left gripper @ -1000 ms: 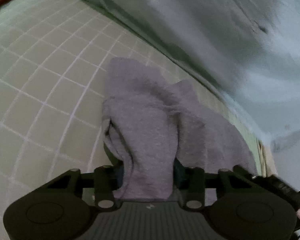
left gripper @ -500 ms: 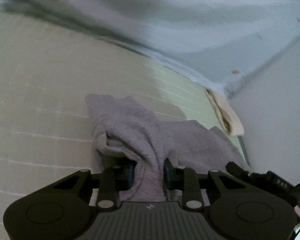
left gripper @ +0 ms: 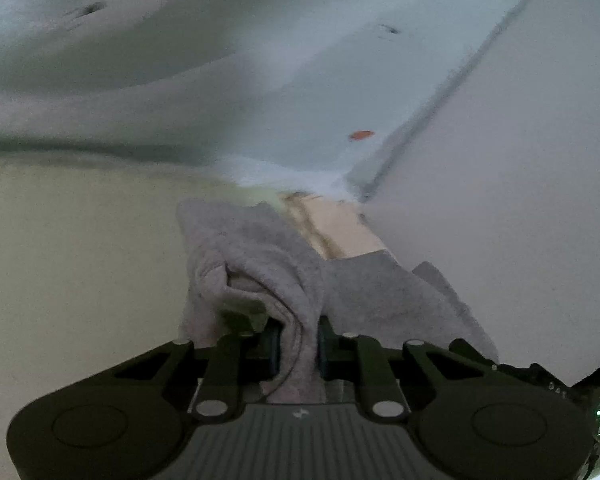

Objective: Fold clothes
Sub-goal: 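Carry the hoodie bundle with both grippers toward the wall corner, then lower the hoodie bundle onto the sheet and open both grippers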

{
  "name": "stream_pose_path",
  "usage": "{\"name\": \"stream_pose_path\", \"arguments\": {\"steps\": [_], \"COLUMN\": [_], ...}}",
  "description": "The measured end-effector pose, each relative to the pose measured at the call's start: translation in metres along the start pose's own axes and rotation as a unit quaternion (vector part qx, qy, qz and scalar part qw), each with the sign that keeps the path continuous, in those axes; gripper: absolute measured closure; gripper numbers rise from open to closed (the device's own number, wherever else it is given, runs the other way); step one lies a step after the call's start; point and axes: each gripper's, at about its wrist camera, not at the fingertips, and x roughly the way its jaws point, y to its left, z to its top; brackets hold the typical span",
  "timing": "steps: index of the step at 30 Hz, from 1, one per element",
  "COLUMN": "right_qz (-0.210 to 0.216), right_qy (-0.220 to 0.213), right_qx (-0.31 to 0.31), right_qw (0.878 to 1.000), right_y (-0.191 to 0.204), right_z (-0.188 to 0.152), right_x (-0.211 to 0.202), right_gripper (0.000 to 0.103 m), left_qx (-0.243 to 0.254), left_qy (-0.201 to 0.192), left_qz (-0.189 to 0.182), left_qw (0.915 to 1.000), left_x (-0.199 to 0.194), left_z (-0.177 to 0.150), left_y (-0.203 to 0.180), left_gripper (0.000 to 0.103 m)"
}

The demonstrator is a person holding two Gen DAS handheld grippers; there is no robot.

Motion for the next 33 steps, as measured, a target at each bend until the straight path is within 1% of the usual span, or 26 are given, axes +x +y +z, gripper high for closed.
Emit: {"name": "stream_pose_path", "arguments": {"steps": [2,4,8,11,13,14,15,16,17,18,19,20,21,22,23,24,26,27,28,30,31,32,33], "right_qz": [0.011,0.02,0.031,0.03,0.023,0.019,0.012,-0.011,-0.046,-0.095,-0.14,-0.189,-0.218,-0.241,-0.243,-0.24,-0.25,-0.26,-0.269,-0.283,-0.296,-0.309,-0.323], "right_qy": [-0.019,-0.043,-0.097,-0.138,-0.159,-0.17,-0.179,-0.184,-0.187,-0.187,-0.181,-0.17,-0.16,-0.152,-0.15,-0.152,-0.141,-0.131,-0.123,-0.116,-0.112,-0.107,-0.101], "right_qx": [0.0,0.007,0.014,0.01,0.009,0.009,0.01,0.013,0.017,0.018,0.017,0.018,0.021,0.025,0.032,0.039,0.048,0.048,0.047,0.031,0.02,0.006,-0.014], "right_qw": [1.0,0.999,0.995,0.99,0.987,0.985,0.984,0.983,0.981,0.978,0.973,0.967,0.963,0.958,0.958,0.958,0.957,0.956,0.954,0.951,0.948,0.945,0.941], "right_y": [-0.005,-0.014,-0.032,-0.043,-0.055,-0.061,-0.068,-0.076,-0.086,-0.097,-0.106,-0.117,-0.126,-0.134,-0.14,-0.143,-0.145,-0.144,-0.143,-0.138,-0.133,-0.128,-0.121], "right_z": [0.027,0.053,0.105,0.141,0.154,0.161,0.167,0.168,0.17,0.169,0.166,0.162,0.157,0.152,0.147,0.144,0.143,0.141,0.14,0.137,0.136,0.134,0.13], "right_x": [0.0,0.004,0.018,0.03,0.044,0.051,0.058,0.067,0.077,0.089,0.099,0.11,0.117,0.123,0.124,0.123,0.123,0.123,0.124,0.123,0.124,0.125,0.127], "right_gripper": [0.077,0.077,0.077,0.077,0.077,0.077,0.076,0.076,0.07,0.067,0.055,0.047,0.046,0.045,0.042,0.039,0.017,0.014,0.014,0.009,0.003,0.002,0.002], "left_qx": [0.021,0.05,0.11,0.159,0.197,0.211,0.212,0.206,0.194,0.18,0.172,0.167,0.162,0.155,0.145,0.134,0.12,0.115,0.111,0.108,0.11,0.114,0.118], "left_qy": [0.001,-0.001,-0.002,-0.004,-0.008,-0.009,-0.01,-0.012,-0.013,-0.014,-0.013,-0.008,0.001,0.011,0.023,0.037,0.053,0.058,0.06,0.055,0.052,0.051,0.047], "left_qz": [-0.009,-0.021,-0.039,-0.059,-0.069,-0.066,-0.052,-0.035,-0.016,0.011,0.037,0.059,0.073,0.08,0.085,0.09,0.095,0.098,0.101,0.103,0.101,0.098,0.093], "left_qw": [0.9997,0.9985,0.9932,0.9855,0.978,0.9752,0.9759,0.9778,0.9808,0.9836,0.9844,0.9841,0.9841,0.9846,0.9855,0.9862,0.9868,0.9868,0.9869,0.9874,0.9874,0.9874,0.9876], "left_x": [0.019,0.047,0.113,0.162,0.193,0.213,0.235,0.255,0.276,0.298,0.317,0.333,0.345,0.355,0.362,0.369,0.374,0.373,0.37,0.357,0.351,0.345,0.342], "left_z": [0.02,0.046,0.104,0.142,0.163,0.173,0.179,0.184,0.187,0.186,0.184,0.18,0.174,0.167,0.16,0.153,0.143,0.138,0.132,0.122,0.12,0.119,0.122], "left_y": [-0.021,-0.041,-0.08,-0.105,-0.121,-0.125,-0.123,-0.12,-0.112,-0.101,-0.09,-0.078,-0.066,-0.055,-0.044,-0.033,-0.018,-0.011,-0.005,0.001,-0.001,-0.005,-0.002], "left_gripper": [0.085,0.085,0.085,0.085,0.084,0.084,0.078,0.072,0.066,0.06,0.06,0.06,0.057,0.053,0.049,0.043,0.041,0.036,0.029,0.025,0.025,0.024,0.021]}}
